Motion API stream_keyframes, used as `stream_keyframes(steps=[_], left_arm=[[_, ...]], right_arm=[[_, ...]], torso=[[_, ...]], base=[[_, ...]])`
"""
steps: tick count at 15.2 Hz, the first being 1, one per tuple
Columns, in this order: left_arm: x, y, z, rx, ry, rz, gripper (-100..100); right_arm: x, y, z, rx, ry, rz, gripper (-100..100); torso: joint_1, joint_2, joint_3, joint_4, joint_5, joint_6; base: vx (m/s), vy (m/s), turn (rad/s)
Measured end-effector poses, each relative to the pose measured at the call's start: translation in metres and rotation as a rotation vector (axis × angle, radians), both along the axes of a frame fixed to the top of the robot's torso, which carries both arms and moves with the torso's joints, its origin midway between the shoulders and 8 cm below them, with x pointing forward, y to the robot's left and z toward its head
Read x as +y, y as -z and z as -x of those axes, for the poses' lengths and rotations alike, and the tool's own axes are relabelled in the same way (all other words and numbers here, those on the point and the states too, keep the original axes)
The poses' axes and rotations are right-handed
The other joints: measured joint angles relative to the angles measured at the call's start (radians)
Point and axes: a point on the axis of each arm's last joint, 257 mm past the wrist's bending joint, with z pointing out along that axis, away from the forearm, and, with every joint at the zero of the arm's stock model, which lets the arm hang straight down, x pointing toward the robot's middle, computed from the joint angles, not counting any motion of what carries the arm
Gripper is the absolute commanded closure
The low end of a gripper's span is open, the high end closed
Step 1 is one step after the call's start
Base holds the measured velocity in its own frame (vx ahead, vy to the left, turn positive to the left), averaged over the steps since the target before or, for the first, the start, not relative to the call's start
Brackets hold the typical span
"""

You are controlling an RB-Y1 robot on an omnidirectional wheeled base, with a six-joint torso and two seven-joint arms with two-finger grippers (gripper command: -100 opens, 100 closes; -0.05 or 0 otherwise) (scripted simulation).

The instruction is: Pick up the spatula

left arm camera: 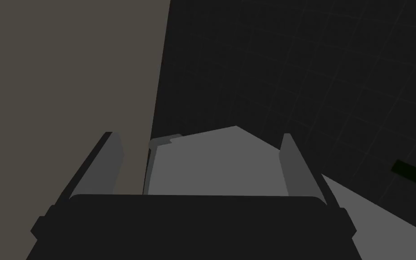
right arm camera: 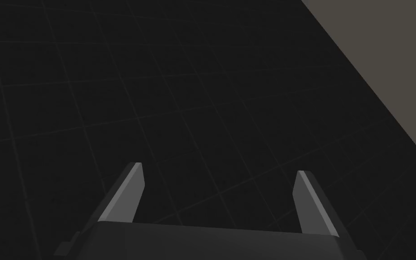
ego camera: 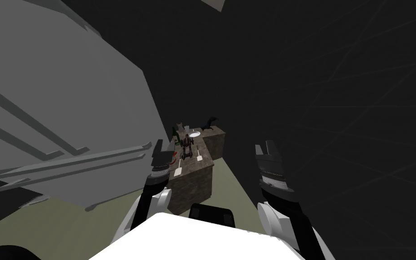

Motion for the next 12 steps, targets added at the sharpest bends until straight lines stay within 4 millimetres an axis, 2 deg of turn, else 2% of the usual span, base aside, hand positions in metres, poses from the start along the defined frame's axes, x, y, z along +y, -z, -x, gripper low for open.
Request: stream_keyframes(steps=[6, 12], left_arm=[[-0.002, 0.015, -0.004, 0.058, 0.033, -0.069, -100], [0.004, 0.043, -0.010, 0.160, 0.059, -0.135, -100]], right_arm=[[0.000, 0.000, 0.000, 0.000, 0.000, 0.000, 0], [0.000, 0.000, 0.000, 0.000, 0.000, 0.000, 0]], torso=[[0.000, 0.001, 0.000, 0.000, 0.000, 0.000], [0.000, 0.001, 0.000, 0.000, 0.000, 0.000]], base=[[-0.007, -0.006, -0.035], [-0.006, -0.014, -0.059]])
